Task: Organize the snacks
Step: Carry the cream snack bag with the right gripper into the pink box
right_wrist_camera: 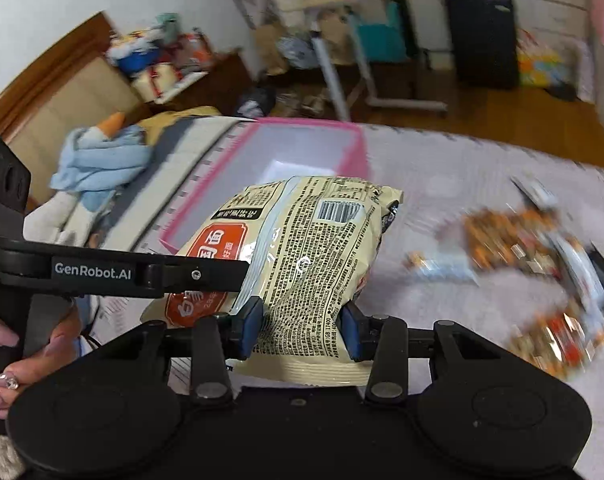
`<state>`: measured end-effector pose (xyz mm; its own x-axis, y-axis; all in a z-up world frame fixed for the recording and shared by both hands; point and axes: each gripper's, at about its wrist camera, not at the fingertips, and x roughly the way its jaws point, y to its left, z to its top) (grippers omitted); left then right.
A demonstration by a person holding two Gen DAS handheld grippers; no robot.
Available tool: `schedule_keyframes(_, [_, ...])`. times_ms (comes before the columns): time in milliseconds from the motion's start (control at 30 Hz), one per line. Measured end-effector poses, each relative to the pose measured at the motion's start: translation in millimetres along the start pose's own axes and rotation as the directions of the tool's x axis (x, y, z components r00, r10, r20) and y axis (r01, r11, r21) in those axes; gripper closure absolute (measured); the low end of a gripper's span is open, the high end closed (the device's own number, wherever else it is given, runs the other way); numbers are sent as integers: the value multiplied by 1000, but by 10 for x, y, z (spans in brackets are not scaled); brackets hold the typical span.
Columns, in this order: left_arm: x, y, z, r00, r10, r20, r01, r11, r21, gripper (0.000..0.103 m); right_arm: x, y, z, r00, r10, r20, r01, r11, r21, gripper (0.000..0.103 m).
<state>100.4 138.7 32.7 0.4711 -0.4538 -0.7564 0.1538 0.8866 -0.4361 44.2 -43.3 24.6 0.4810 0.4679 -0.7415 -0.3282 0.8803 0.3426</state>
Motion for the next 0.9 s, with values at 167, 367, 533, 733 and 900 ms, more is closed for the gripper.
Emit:
schedule_keyframes(167, [60, 355, 318, 997, 51, 49, -51, 999, -16, 56, 399, 147, 372, 999, 32, -5, -32, 993, -115, 57])
schedule_keyframes(367, [403, 742, 573, 991, 95, 96, -93, 995, -26, 55, 934, 56, 654, 996, 83, -9, -84, 984, -158, 57])
schedule_keyframes(533, [743, 939, 753, 987, 115, 117, -117, 993, 16, 54, 1310, 32, 723, 997, 77, 29, -69, 977, -202, 57])
schedule_keyframes(733, [1115, 1212, 1035, 987, 137, 85, -141, 989, 50, 53, 1743, -21, 880, 999, 43, 22, -37, 976, -214, 58])
schedule_keyframes(900, [1378, 1375, 1149, 984, 179, 24, -180, 982, 52, 52, 1998, 60, 903, 1000, 3, 2, -3, 972, -237, 58])
